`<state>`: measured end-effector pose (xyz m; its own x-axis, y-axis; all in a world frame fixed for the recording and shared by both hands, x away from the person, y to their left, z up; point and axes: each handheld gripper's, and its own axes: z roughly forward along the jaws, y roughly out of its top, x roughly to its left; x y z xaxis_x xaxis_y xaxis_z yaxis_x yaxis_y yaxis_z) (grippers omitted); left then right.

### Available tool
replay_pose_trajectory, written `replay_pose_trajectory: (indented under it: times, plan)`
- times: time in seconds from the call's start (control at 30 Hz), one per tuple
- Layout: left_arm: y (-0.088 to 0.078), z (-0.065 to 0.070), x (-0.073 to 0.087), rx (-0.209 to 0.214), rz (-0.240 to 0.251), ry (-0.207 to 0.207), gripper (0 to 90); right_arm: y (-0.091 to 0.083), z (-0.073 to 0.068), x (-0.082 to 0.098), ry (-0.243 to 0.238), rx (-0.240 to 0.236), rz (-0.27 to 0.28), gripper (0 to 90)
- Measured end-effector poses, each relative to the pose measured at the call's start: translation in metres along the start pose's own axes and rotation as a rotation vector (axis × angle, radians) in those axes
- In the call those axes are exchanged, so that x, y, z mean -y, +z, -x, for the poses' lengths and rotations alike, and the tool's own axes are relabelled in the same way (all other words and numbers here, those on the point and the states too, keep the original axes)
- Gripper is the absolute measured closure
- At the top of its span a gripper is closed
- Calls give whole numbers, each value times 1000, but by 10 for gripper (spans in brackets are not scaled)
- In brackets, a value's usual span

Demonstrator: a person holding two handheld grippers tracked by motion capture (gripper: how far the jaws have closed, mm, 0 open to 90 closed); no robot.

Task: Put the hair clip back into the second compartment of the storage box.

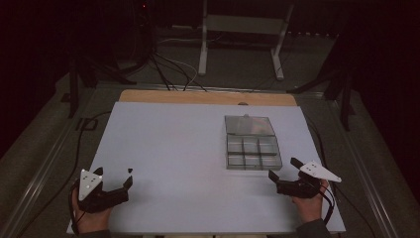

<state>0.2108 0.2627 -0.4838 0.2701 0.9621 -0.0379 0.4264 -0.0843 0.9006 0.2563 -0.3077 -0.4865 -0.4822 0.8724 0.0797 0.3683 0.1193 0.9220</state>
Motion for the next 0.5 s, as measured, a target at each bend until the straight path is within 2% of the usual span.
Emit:
replay_pose_trajectory:
  times: [0.1, 0.17, 0.3, 0.43, 0.5]
  plan:
    - [-1, 0, 2, 14, 18, -12, 7, 0, -2, 2, -26, 3, 18, 0]
    - [-2, 1, 2, 17, 22, -13, 7, 0, -2, 2, -26, 3, 18, 0]
    - [-4, 2, 1, 33, 41, -12, 7, 3, -9, 1, -53, -22, 19, 2]
    - [-4, 3, -3, 37, 24, -8, 7, 3, -12, 1, -66, -30, 17, 2]
    - [-2, 2, -8, 32, -5, -20, 7, 3, -12, 1, -65, -33, 16, 2]
